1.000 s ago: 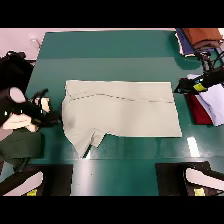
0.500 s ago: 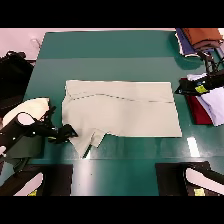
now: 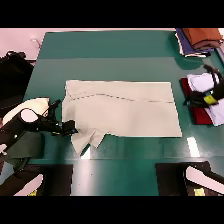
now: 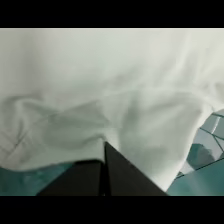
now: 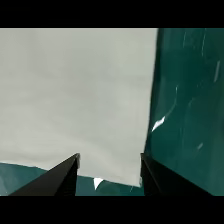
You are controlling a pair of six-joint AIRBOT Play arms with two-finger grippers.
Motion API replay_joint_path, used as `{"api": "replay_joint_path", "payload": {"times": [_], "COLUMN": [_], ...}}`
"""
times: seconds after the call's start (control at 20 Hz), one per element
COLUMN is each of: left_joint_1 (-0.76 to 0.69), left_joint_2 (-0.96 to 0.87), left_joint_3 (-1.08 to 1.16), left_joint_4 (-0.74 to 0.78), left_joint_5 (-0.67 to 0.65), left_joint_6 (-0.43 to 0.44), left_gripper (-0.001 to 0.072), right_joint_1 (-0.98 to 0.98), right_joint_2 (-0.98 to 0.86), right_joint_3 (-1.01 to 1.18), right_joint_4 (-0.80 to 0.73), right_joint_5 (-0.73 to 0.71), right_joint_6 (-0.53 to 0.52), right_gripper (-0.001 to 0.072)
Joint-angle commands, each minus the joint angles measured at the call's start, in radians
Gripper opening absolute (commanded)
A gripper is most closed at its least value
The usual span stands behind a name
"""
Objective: Fold the shirts.
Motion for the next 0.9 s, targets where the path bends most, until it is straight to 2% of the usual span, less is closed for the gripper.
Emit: {"api": "replay_joint_path", "payload": {"times": [0.0, 0.1, 0.25, 0.3, 0.55, 0.65, 0.7, 0.8, 0.85], "left_joint_1": [-0.003, -0.003, -0.003, -0.003, -0.003, -0.003, -0.003, -0.003, -0.003], "left_joint_2": [0.001, 0.001, 0.000, 0.000, 0.000, 0.001, 0.002, 0.051, 0.098], "left_joint_3": [0.070, 0.082, 0.082, 0.082, 0.082, 0.082, 0.082, 0.082, 0.082], "left_joint_4": [0.059, 0.059, 0.059, 0.059, 0.079, 0.082, 0.087, 0.116, 0.132], "left_joint_5": [-0.024, -0.001, 0.021, 0.020, 0.018, -0.001, -0.018, -0.045, -0.056], "left_joint_6": [0.002, 0.002, 0.001, 0.001, 0.002, 0.002, 0.002, 0.001, -0.003], "left_gripper": [0.0023, 0.0023, 0.0023, 0.0023, 0.0023, 0.0022, 0.0022, 0.0021, 0.0021], "right_joint_1": [-0.188, -0.285, -0.326, -0.313, -0.155, -0.098, -0.069, -0.023, -0.003], "right_joint_2": [0.012, 0.013, 0.013, 0.013, 0.013, 0.013, 0.013, 0.013, 0.018], "right_joint_3": [-0.209, -0.326, -0.432, -0.456, -0.491, -0.466, -0.444, -0.392, -0.364], "right_joint_4": [-0.018, 0.026, 0.087, 0.110, 0.216, 0.243, 0.237, 0.201, 0.167], "right_joint_5": [0.034, 0.010, -0.058, -0.082, -0.216, -0.244, -0.238, -0.193, -0.158], "right_joint_6": [-0.003, -0.023, -0.047, -0.048, -0.053, -0.053, -0.054, -0.055, -0.055], "right_gripper": [0.0509, 0.0507, 0.0490, 0.0439, 0.0430, 0.0202, 0.0126, 0.0019, 0.0019]}}
